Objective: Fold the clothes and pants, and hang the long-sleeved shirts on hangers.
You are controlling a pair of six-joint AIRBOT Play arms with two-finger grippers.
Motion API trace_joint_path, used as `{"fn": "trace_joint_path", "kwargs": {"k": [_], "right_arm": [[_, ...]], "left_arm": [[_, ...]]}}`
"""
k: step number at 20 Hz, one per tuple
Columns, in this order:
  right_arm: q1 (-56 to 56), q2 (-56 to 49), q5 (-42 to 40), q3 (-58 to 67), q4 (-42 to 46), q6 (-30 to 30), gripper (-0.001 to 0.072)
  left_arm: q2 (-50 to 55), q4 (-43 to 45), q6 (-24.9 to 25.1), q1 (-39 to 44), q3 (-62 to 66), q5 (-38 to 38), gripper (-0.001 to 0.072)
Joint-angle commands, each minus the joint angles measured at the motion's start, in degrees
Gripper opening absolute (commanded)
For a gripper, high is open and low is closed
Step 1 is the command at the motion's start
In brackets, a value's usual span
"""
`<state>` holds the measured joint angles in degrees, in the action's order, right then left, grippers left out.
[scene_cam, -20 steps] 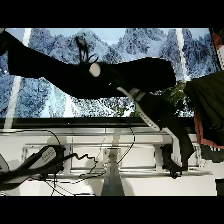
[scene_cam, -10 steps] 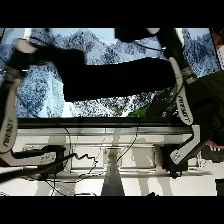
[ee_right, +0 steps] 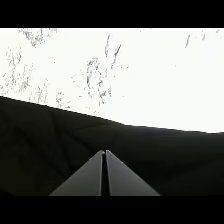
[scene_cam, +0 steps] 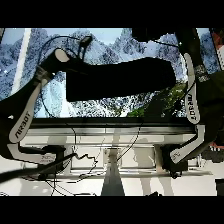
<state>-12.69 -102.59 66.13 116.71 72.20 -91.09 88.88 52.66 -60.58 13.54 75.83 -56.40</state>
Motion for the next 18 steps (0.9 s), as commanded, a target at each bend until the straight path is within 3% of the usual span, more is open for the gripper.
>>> {"fn": "trace_joint_path", "kwargs": {"k": [1, 4, 8, 14, 16, 17, 18], "right_arm": [[0.2, 0.0, 0.7, 0.0, 0.0, 0.2, 0.0012], [0.2, 0.0, 0.7, 0.0, 0.0, 0.2, 0.0012], [0.1, -0.1, -0.5, -1.3, -0.7, 0.1, 0.0012], [0.1, -0.2, -1.2, -2.8, -3.3, 0.1, 0.0012], [0.1, -0.2, -1.2, -2.8, -3.8, 0.1, 0.0012], [0.1, -0.2, -1.2, -2.8, -4.2, 0.1, 0.0012], [0.1, -0.2, -1.2, -2.8, -4.8, 0.1, 0.0013]], "left_arm": [[-1.8, 9.5, -3.4, -9.8, 0.0, -8.0, 0.0436], [-1.7, 9.0, -3.3, -21.3, -2.6, -12.2, 0.0436], [0.0, 0.4, -0.2, -30.7, -11.5, -9.8, 0.0435], [8.8, -12.8, 3.8, -30.4, -14.1, -7.4, 0.0432], [9.9, -15.1, 5.6, -29.0, -14.1, -5.7, 0.0347], [9.9, -15.3, 5.6, -28.2, -14.1, -5.1, 0.034], [9.9, -15.3, 5.6, -27.7, -13.9, -5.2, 0.0245]]}}
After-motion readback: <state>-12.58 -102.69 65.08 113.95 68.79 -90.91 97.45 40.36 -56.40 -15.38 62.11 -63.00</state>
